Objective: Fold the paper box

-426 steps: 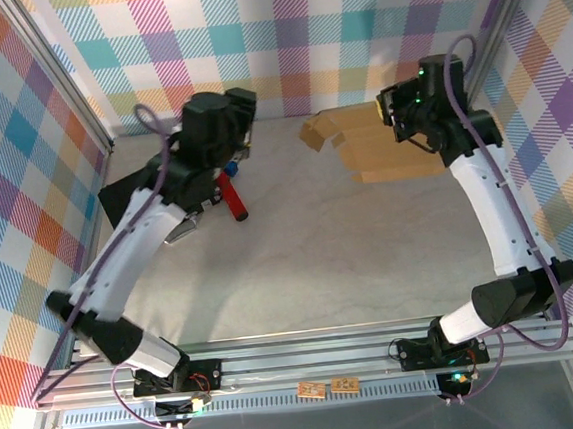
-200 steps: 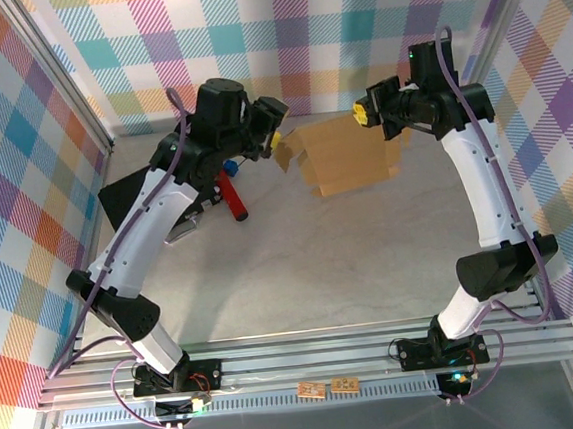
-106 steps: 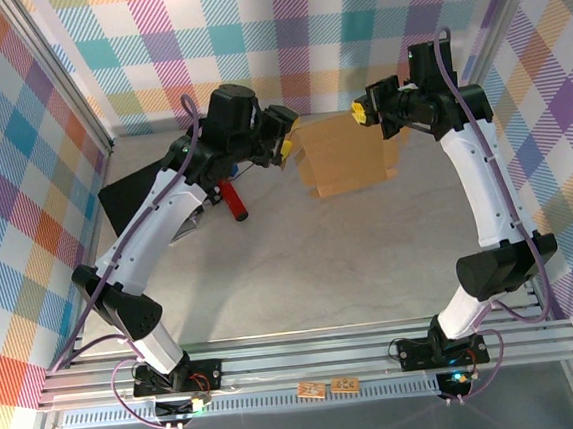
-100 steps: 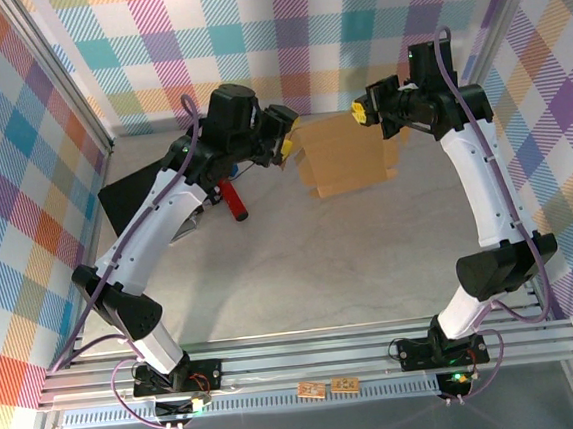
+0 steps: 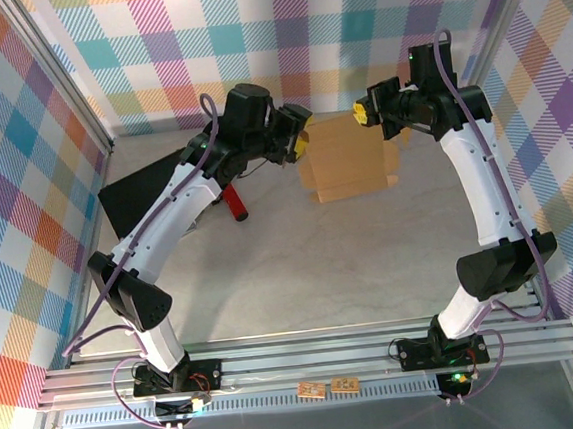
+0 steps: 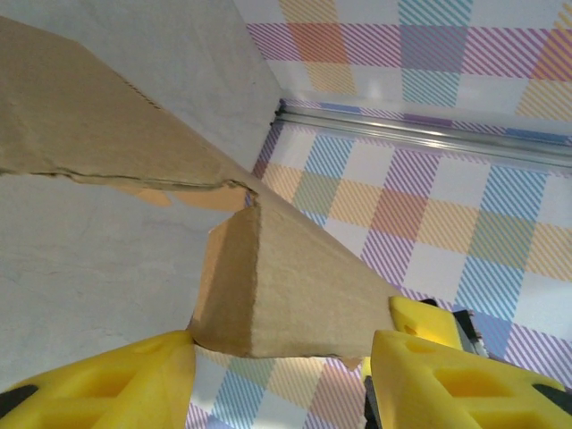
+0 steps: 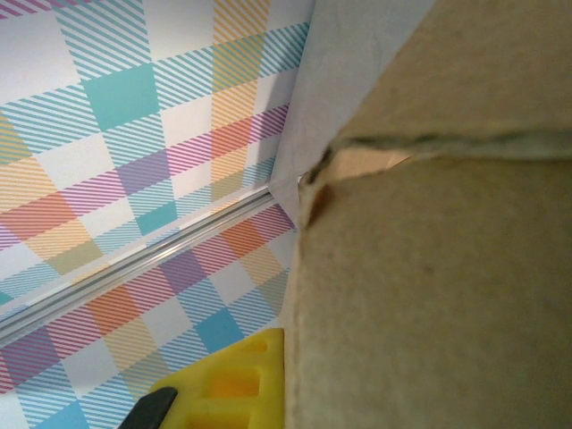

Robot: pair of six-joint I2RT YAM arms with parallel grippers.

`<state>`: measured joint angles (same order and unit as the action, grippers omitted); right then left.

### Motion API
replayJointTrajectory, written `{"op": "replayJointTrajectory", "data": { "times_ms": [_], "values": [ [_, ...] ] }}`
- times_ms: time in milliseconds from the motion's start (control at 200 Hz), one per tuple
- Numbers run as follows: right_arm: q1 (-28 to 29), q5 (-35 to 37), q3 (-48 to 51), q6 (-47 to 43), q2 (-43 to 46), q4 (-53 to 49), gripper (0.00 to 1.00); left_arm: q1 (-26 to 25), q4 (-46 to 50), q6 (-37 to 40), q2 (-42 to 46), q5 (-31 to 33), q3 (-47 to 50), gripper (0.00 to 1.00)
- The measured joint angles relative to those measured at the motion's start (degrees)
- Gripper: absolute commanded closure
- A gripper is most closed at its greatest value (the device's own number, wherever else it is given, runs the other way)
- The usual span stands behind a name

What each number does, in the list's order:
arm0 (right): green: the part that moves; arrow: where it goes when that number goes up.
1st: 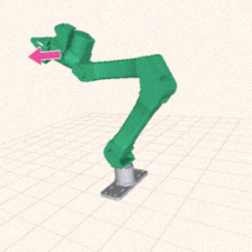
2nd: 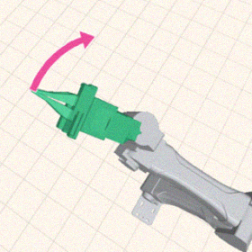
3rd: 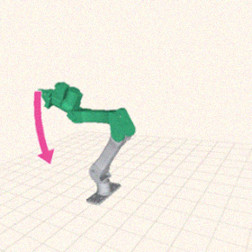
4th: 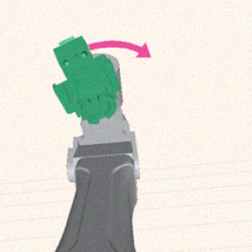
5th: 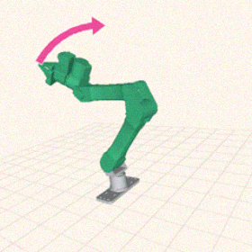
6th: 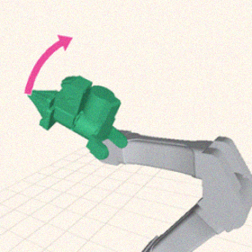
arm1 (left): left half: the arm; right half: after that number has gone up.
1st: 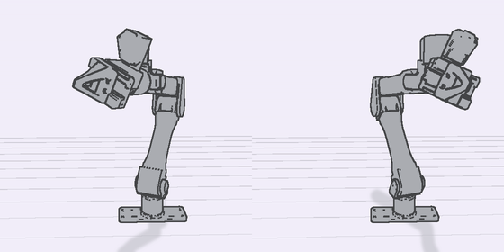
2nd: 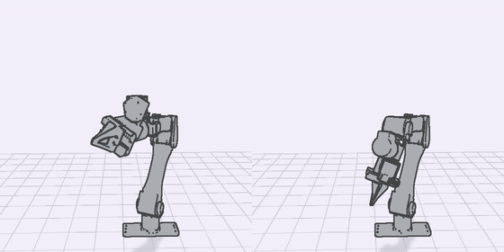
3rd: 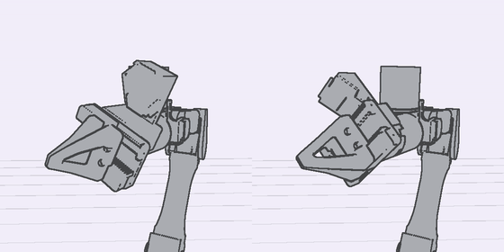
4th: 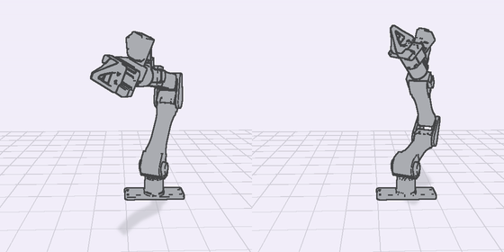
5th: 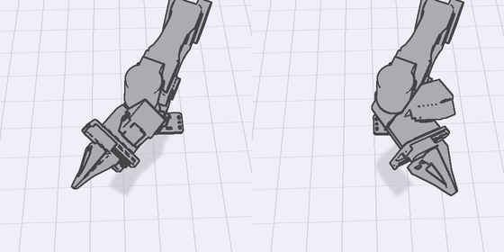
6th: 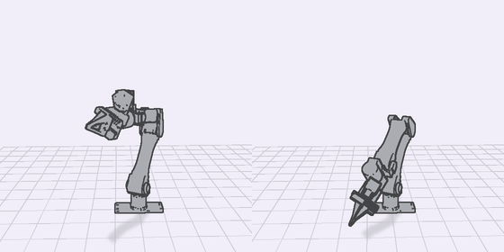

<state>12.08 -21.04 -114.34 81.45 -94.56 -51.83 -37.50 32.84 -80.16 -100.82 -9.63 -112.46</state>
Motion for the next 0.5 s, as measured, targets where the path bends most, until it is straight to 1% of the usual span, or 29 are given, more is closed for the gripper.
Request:
{"op": "replayJointTrajectory", "data": {
  "times_ms": [115,180,270,350,500],
  "values": [
    [0.0,-0.3,0.7,0.2,0.0,0.6,1.0,0.0,-0.6,-0.4,-0.8,0.1,-1.3,0.61],
    [0.1,-0.5,1.5,0.2,0.2,0.8,1.0,0.0,-1.0,-0.3,-1.3,0.3,-1.9,0.7],
    [0.1,-0.5,2.0,0.4,0.4,1.0,1.0,0.0,-1.0,-0.1,-1.6,0.6,-2.1,0.89],
    [0.1,-0.3,2.1,0.4,0.5,1.4,1.0,0.0,-0.7,-0.6,-1.6,0.7,-2.1,1.0],
    [0.1,-0.3,2.2,0.3,0.6,1.4,1.0,0.0,-0.8,-0.9,-1.6,1.1,-2.0,1.0]
  ]
}}
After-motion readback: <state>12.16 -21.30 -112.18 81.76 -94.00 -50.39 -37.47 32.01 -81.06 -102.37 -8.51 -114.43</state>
